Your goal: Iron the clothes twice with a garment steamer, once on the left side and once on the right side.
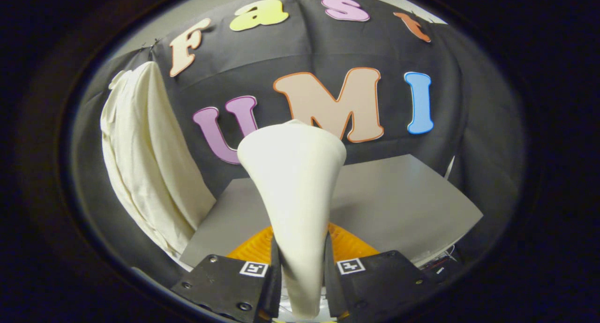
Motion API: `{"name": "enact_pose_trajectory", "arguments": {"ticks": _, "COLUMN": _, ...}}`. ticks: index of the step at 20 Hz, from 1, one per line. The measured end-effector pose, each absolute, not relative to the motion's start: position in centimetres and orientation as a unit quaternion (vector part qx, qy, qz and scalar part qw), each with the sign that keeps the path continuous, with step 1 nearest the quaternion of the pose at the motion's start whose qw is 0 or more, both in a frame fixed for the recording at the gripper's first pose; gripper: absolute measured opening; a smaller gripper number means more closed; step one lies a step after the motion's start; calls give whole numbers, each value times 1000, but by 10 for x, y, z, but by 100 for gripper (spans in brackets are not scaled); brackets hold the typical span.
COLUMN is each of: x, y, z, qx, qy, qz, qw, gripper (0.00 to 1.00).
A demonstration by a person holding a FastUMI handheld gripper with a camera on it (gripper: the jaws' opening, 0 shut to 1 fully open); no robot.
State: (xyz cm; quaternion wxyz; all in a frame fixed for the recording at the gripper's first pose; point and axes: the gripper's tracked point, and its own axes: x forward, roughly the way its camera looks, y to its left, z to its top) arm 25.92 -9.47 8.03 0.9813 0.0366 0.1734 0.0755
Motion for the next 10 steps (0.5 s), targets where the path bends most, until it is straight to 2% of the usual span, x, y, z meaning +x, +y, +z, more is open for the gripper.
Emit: {"name": "enact_pose_trajectory", "arguments": {"ticks": 10, "x": 163, "y": -8, "z": 89, "qx": 64, "qy": 118, "qz": 57, "qw": 989, "gripper": 39}}
